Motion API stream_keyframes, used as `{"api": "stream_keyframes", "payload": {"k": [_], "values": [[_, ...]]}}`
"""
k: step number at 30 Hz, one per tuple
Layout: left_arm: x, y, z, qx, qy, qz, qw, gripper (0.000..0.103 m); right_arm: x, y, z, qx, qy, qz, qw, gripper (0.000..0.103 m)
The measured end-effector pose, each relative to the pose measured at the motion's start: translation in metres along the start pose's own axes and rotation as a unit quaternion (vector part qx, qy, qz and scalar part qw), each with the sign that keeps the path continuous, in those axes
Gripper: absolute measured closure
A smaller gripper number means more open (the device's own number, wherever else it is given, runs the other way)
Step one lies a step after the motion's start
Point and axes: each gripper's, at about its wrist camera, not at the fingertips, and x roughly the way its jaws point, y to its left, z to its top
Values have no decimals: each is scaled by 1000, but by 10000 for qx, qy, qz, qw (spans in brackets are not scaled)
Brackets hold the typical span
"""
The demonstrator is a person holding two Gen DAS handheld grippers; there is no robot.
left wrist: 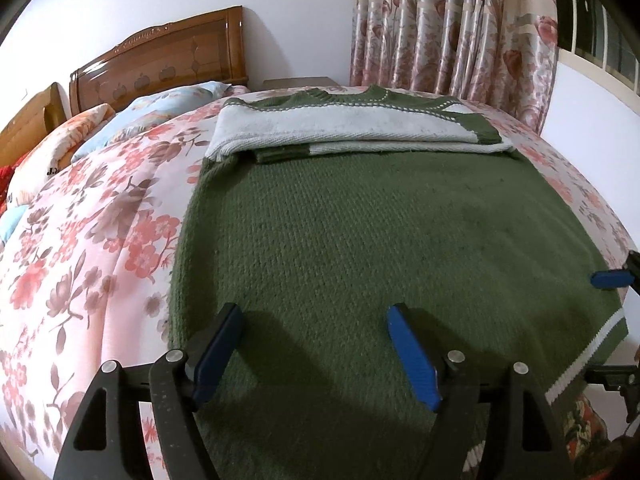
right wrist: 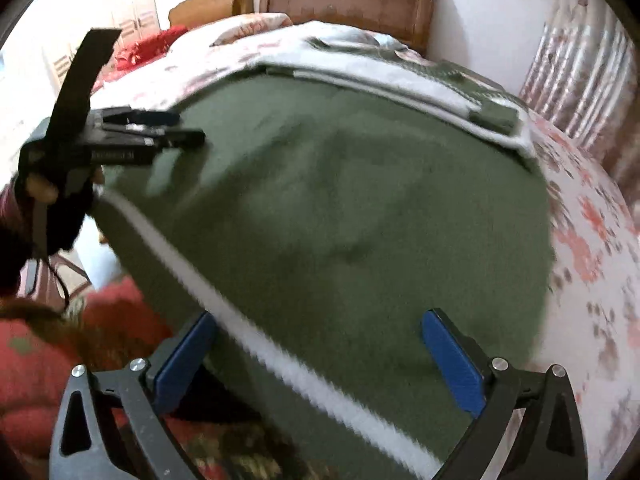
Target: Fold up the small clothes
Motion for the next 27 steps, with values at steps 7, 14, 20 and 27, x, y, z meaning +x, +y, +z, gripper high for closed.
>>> {"api": "stream_keyframes", "payload": {"k": [7,14,20,27], "values": [[-7,2,-8,-59,-30,12,10000,23,-3,6,-15,92,-36,-135,9999,0],[-19,26,12,-913,375,-746,9923,27,-26,-9,-5,670,-474,151,9965,0],[8,20,72,-1080,426,-409,9924,27,-13,-26,61,737,-604,-466,9944,0],[56,0,72,-207,360,351,9985,23,67,-35,117,814,-145,-680,9943,0]]}}
